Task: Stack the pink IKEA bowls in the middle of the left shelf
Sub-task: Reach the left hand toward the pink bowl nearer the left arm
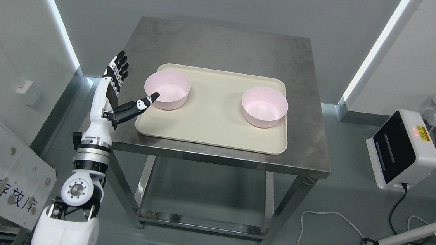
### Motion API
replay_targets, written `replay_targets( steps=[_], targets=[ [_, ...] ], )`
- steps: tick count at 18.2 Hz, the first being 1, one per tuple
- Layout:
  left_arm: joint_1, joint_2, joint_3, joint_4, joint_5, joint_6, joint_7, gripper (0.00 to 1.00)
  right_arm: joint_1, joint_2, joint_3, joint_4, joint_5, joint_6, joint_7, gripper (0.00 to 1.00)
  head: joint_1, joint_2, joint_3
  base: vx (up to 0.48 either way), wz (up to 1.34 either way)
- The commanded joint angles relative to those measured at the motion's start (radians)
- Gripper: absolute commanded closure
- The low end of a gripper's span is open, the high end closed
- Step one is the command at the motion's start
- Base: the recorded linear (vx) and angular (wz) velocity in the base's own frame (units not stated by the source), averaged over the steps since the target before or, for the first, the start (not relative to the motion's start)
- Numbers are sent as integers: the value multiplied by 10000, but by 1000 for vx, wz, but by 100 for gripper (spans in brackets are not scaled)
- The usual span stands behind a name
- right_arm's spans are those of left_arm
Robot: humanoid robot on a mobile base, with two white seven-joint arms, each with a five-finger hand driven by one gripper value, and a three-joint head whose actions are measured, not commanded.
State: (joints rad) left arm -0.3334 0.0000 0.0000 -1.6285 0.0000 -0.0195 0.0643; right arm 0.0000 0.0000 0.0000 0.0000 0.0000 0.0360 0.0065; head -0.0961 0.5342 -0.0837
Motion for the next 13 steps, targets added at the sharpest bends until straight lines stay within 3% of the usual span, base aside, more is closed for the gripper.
replay_targets(
  steps=[1, 4, 7, 9, 13],
  targets=[
    [-10, 175, -122, 40, -123, -5, 17, 0, 16, -175, -107, -337, 0, -7, -4, 0, 0, 0, 0, 0, 0],
    [-102, 175, -138, 315, -138, 10, -14, 0, 16, -175, -107, -337, 0, -7, -4, 0, 0, 0, 0, 0, 0],
    [-1691, 175, -230, 1615, -199, 10, -319, 0, 16, -175, -107, -337, 0, -7, -4, 0, 0, 0, 0, 0, 0],
    [-3149, 626, -595, 2750, -626, 26, -1145, 0, 16, -175, -107, -337, 0, -7, -4, 0, 0, 0, 0, 0, 0],
    [-5437, 1396, -2069, 5342, -2802, 26, -3966, 0, 16, -175, -107, -337, 0, -7, -4, 0, 0, 0, 0, 0, 0]
  ],
)
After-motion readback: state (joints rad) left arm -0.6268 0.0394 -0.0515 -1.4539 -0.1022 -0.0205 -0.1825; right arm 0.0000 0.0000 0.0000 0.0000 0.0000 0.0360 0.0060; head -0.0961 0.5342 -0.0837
